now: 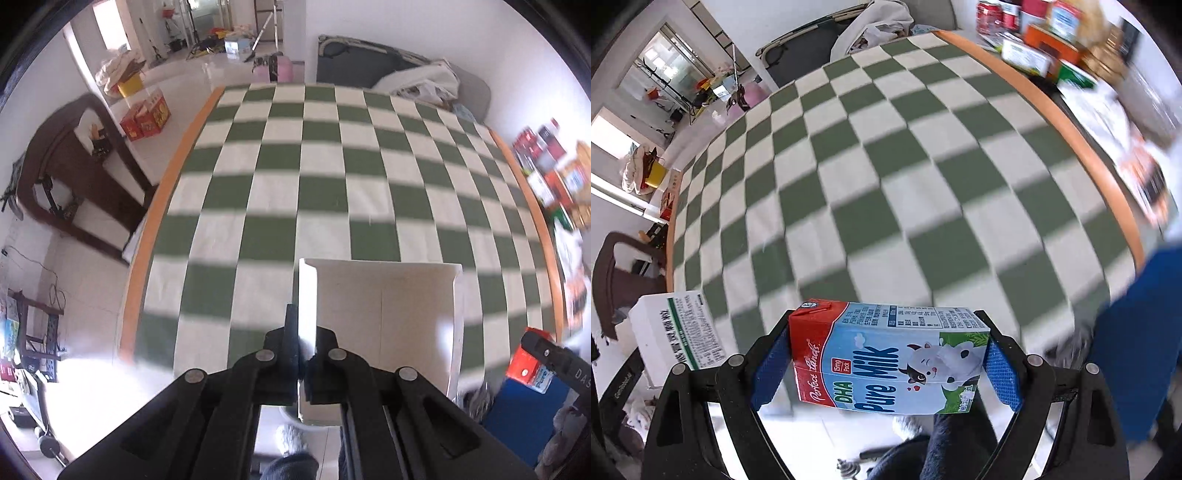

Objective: Collect trash

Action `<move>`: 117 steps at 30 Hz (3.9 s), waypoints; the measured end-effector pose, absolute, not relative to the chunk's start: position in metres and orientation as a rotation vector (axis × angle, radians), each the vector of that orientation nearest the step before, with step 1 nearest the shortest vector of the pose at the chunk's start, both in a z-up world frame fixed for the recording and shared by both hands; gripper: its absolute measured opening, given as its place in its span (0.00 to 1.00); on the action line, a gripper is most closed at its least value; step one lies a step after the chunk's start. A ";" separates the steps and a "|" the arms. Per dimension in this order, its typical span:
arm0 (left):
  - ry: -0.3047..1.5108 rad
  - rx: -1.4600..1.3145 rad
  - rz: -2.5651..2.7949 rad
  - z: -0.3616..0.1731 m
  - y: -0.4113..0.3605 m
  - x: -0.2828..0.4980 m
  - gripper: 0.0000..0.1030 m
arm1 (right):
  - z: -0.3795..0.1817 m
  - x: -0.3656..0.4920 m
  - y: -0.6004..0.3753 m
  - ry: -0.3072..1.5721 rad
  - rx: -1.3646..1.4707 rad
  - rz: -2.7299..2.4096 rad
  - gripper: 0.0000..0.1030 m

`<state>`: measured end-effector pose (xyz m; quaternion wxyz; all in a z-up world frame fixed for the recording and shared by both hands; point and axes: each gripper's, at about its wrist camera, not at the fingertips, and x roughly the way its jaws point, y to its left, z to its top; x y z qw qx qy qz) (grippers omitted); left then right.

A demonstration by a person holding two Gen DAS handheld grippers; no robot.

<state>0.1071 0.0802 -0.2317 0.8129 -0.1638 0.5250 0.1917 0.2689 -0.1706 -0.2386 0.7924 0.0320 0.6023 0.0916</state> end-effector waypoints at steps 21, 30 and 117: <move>1.474 -0.520 0.400 -0.483 0.012 -0.031 0.00 | -0.474 0.063 -0.248 1.703 0.073 0.242 0.89; 1.580 -0.659 0.327 -0.660 0.012 0.003 0.05 | -0.653 0.088 -0.243 1.798 0.220 0.218 0.90; 1.122 -0.607 0.119 -0.101 -0.045 -0.124 1.00 | -0.060 -0.029 -0.244 1.381 -0.165 0.633 1.00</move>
